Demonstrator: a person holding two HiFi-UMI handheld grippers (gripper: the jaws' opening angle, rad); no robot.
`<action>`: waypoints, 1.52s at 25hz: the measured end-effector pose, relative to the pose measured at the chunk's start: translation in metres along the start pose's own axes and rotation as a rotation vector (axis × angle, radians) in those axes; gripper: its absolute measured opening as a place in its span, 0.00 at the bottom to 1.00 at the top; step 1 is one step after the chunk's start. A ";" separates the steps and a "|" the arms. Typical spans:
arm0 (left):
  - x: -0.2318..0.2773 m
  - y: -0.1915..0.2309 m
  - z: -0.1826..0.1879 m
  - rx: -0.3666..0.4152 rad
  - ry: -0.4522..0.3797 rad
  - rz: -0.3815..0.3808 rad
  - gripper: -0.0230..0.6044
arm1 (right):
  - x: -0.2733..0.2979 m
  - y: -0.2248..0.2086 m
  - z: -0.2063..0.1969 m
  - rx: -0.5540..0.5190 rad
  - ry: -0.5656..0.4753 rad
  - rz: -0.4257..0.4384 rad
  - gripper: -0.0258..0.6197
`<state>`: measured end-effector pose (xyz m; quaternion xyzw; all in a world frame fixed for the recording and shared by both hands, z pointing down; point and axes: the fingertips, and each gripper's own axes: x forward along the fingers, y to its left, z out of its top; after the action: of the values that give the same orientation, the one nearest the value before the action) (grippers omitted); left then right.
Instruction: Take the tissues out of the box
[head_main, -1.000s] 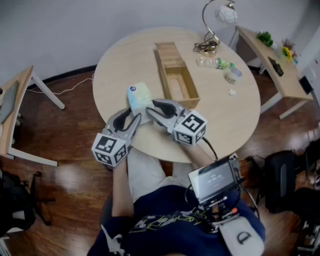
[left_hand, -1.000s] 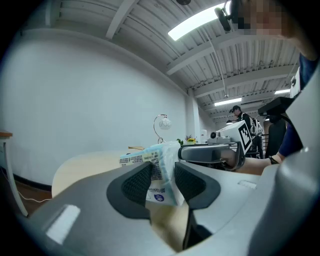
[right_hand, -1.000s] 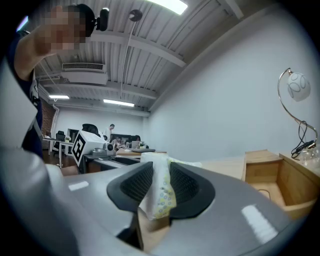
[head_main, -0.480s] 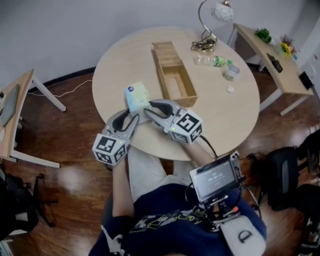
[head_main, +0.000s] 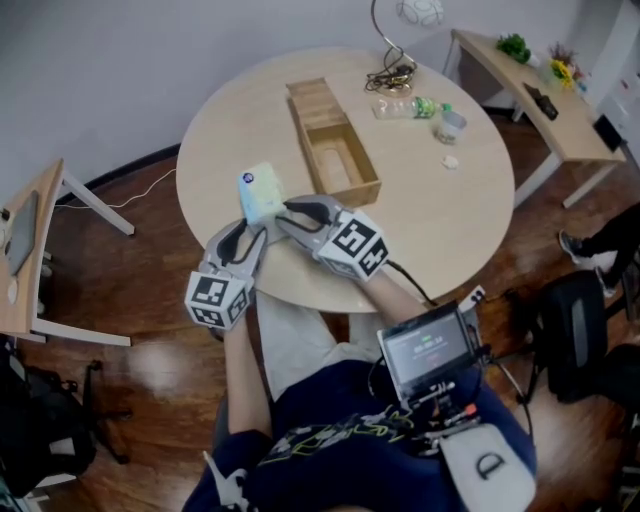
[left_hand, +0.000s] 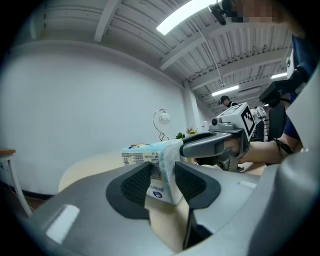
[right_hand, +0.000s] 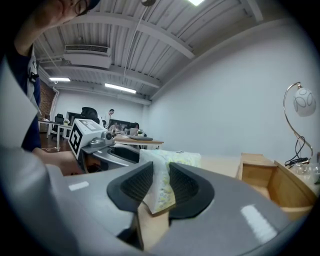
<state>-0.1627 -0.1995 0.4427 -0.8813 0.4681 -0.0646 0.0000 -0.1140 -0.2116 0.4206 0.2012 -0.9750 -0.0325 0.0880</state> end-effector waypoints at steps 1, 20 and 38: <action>0.001 0.000 -0.001 -0.007 0.002 0.003 0.28 | 0.000 -0.001 -0.001 -0.004 0.004 -0.002 0.19; -0.010 0.010 -0.001 -0.011 0.048 0.117 0.19 | -0.009 0.000 0.010 -0.144 -0.044 -0.081 0.09; -0.026 -0.027 0.022 -0.031 -0.014 0.068 0.04 | -0.023 -0.007 0.024 -0.033 -0.134 -0.056 0.04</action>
<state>-0.1529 -0.1642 0.4196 -0.8652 0.4988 -0.0513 -0.0082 -0.0954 -0.2080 0.3925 0.2243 -0.9720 -0.0646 0.0250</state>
